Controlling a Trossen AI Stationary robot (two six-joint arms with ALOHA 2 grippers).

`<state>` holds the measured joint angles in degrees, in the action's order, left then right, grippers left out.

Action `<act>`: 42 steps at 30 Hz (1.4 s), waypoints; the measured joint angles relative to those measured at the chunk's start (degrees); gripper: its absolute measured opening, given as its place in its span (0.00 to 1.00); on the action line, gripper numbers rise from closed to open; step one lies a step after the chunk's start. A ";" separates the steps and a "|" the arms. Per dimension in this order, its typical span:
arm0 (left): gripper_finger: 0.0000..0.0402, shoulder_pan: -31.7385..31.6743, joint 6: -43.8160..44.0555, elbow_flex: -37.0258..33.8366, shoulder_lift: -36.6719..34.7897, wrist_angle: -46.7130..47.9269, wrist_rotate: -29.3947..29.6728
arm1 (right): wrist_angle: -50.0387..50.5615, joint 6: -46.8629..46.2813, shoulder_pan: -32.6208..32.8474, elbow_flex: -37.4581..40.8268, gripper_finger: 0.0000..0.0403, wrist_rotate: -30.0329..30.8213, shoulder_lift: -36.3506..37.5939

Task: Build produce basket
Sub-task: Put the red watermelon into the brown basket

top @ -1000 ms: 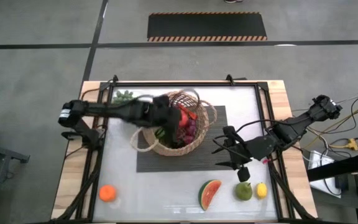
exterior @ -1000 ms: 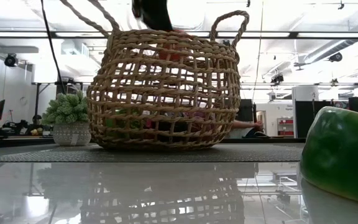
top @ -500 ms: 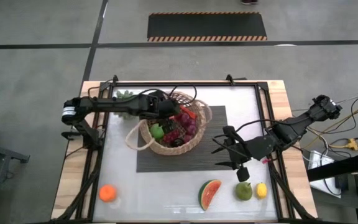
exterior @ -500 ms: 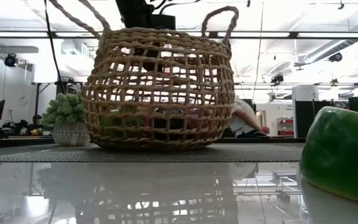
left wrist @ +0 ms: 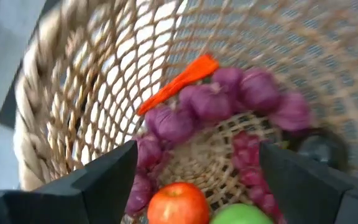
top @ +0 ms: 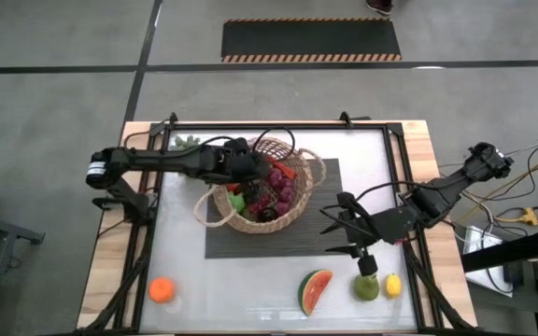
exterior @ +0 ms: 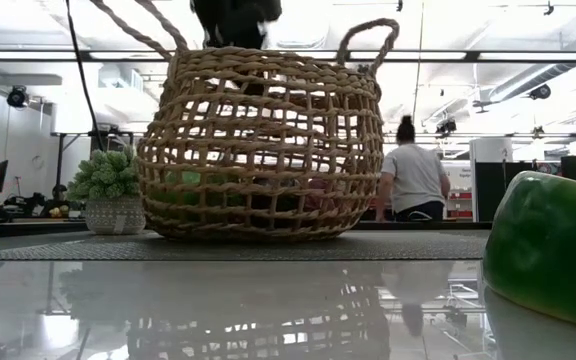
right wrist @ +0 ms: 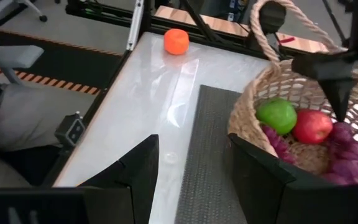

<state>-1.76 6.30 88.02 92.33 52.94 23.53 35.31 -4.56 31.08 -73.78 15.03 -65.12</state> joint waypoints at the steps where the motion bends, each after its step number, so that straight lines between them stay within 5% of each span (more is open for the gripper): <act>1: 0.78 0.82 -0.62 0.37 -0.54 -0.17 0.02 | -0.03 0.00 0.52 0.00 0.43 0.00 0.00; 13: 0.79 15.36 -1.88 -1.76 -8.41 -14.63 0.69 | -3.86 0.04 7.85 2.38 0.43 0.01 -1.76; 29: 0.79 32.25 -11.70 -18.28 -8.89 -48.67 2.75 | -15.96 -4.98 12.32 9.07 0.44 0.00 -13.19; 42: 0.79 33.08 -17.18 -21.87 -8.89 -57.11 6.90 | -16.34 -11.61 9.90 12.70 0.69 1.43 -24.27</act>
<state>31.32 -10.87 66.15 83.43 -4.17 30.43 18.97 -16.17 40.97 -61.08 16.45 -89.40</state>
